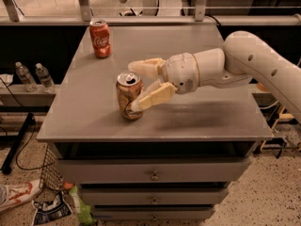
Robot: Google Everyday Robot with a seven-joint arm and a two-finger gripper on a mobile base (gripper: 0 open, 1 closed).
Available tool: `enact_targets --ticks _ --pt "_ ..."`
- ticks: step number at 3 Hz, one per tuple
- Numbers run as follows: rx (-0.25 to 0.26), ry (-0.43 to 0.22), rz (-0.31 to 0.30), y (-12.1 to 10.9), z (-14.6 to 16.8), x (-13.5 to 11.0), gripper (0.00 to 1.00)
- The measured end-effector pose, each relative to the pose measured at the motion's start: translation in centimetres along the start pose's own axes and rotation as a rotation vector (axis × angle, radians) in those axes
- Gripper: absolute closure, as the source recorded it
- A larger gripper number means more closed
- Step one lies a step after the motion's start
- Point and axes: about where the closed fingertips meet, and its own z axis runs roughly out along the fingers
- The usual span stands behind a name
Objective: Knock orange can over
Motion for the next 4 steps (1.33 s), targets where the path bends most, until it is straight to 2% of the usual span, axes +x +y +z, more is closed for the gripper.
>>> enact_targets --ticks 2,3,4 --pt "-0.021 0.031 -0.027 -0.3 1.1 -0.8 0.65" --pt "-0.010 0.085 -0.056 -0.7 0.8 -1.3 0.88" --pt "0.065 0.346 -0.108 -2.2 -0.3 -0.7 1.00"
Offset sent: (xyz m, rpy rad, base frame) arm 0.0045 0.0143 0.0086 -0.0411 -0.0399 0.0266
